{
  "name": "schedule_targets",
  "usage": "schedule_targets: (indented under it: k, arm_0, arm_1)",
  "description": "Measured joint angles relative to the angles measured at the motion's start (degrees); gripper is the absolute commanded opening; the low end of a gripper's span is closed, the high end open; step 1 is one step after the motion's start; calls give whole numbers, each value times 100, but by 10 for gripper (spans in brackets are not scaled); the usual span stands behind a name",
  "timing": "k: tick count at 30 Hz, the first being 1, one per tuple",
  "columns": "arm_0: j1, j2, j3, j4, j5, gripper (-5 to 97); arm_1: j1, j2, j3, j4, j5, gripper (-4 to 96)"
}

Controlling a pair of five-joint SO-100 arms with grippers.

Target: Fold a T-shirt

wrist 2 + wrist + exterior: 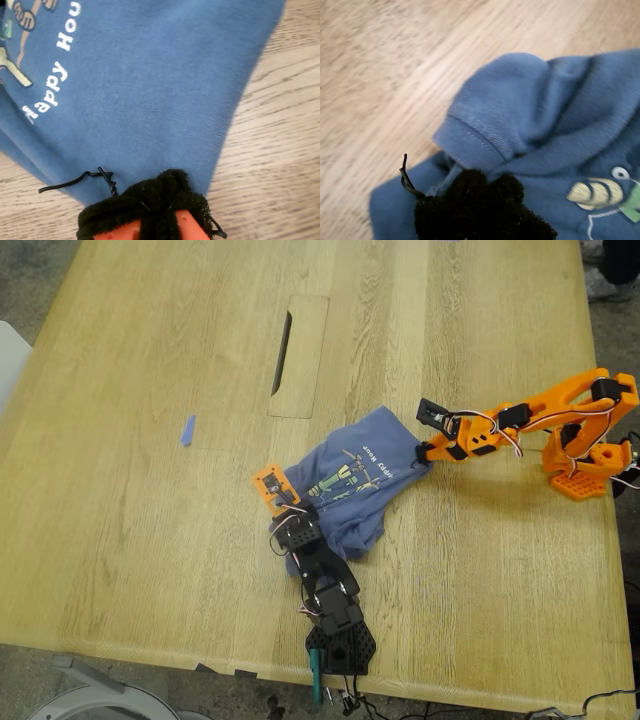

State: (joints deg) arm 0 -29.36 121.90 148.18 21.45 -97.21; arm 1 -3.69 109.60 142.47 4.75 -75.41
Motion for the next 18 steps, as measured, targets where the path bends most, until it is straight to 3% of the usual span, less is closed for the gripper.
schedule_targets:
  k: [12, 18]
  arm_0:
    - [-1644, 765, -325, 861, 26, 0]
    - [-2514, 1547, -176, 1099, 62, 0]
  arm_1:
    - [879, 861, 448, 369, -158, 2]
    - [2004, 1793, 633, 958, -352, 2]
